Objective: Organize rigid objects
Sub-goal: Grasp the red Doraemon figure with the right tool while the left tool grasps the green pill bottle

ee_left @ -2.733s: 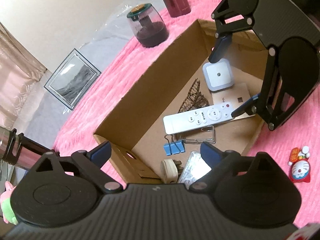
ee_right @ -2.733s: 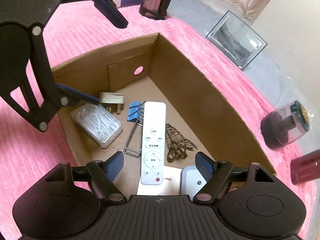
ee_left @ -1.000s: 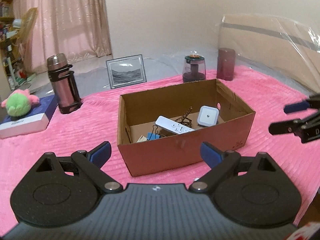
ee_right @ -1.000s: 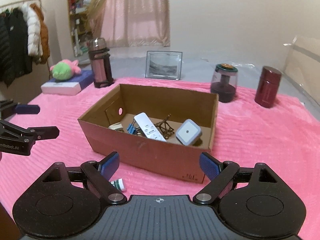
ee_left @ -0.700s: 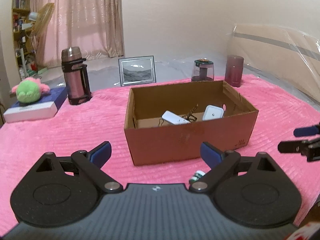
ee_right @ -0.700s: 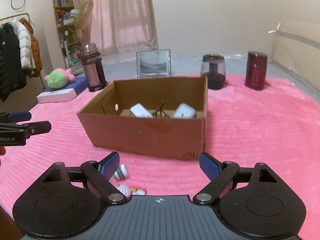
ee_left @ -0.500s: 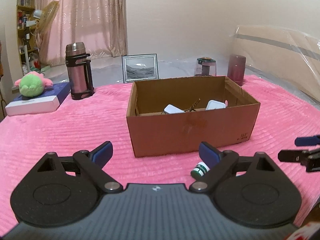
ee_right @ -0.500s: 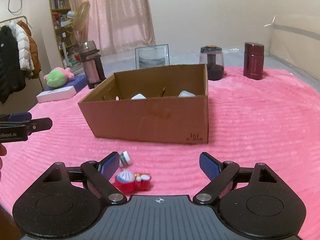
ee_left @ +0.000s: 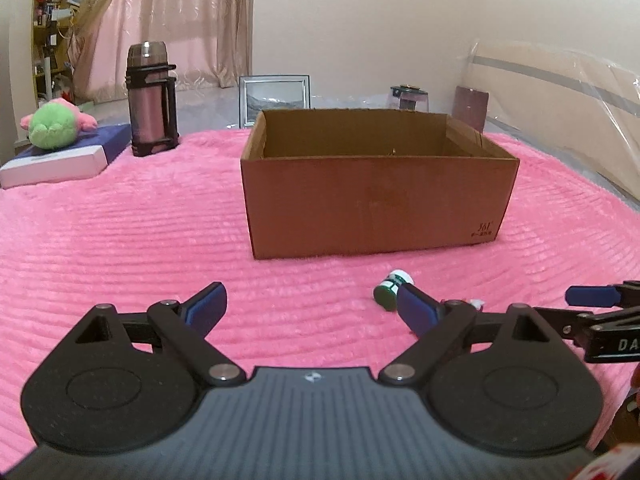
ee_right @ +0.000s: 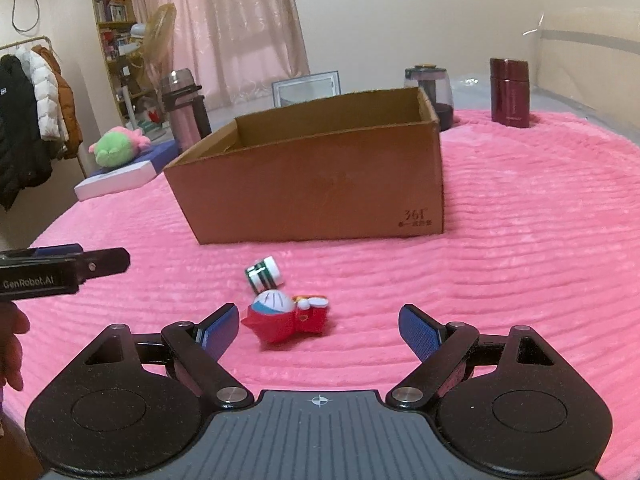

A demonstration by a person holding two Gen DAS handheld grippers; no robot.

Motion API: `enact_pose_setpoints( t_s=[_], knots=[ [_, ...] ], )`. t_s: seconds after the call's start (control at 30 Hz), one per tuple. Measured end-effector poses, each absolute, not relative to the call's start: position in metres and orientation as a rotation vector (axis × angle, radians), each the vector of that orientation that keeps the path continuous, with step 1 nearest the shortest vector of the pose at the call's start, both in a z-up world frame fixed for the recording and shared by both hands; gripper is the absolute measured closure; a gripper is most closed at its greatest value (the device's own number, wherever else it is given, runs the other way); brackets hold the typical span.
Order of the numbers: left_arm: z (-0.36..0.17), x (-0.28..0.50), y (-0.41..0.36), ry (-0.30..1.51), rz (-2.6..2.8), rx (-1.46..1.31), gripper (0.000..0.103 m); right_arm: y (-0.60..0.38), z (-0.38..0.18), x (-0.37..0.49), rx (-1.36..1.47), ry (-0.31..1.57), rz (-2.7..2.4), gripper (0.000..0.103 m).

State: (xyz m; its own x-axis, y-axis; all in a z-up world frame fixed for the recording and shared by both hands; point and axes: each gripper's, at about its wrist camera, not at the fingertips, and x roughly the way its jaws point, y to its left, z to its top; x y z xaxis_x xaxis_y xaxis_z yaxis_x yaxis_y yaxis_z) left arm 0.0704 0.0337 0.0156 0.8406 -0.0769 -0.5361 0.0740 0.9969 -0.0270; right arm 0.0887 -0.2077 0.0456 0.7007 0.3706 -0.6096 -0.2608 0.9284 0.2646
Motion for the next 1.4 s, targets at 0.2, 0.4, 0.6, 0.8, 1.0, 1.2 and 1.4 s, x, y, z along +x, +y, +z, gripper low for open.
enact_pose_setpoints(
  t_s=[0.2, 0.4, 0.6, 0.8, 1.0, 1.2, 1.4],
  knots=[
    [0.001, 0.080, 0.035, 0.596, -0.095, -0.008, 0.013, -0.192, 0.029, 0.098, 0.180, 0.726, 0.361, 0.019],
    [-0.012, 0.093, 0.037, 0.633, -0.113, -0.022, 0.013, -0.176, 0.013, 0.108, 0.171, 0.739, 0.352, 0.019],
    [-0.022, 0.107, 0.041, 0.660, -0.133, -0.020, 0.013, -0.164, 0.000, 0.119, 0.139, 0.738, 0.347, 0.019],
    [-0.028, 0.119, 0.043, 0.686, -0.154, -0.013, 0.014, -0.155, -0.013, 0.127, 0.126, 0.748, 0.335, 0.019],
    [-0.031, 0.126, 0.045, 0.694, -0.177, -0.026, 0.013, -0.151, -0.018, 0.132, 0.130, 0.736, 0.313, 0.019],
    [-0.034, 0.130, 0.046, 0.698, -0.178, -0.032, 0.013, -0.149, -0.020, 0.137, 0.133, 0.739, 0.298, 0.032],
    [-0.036, 0.130, 0.047, 0.704, -0.179, -0.034, 0.013, -0.148, -0.019, 0.136, 0.123, 0.727, 0.306, 0.038]
  ],
)
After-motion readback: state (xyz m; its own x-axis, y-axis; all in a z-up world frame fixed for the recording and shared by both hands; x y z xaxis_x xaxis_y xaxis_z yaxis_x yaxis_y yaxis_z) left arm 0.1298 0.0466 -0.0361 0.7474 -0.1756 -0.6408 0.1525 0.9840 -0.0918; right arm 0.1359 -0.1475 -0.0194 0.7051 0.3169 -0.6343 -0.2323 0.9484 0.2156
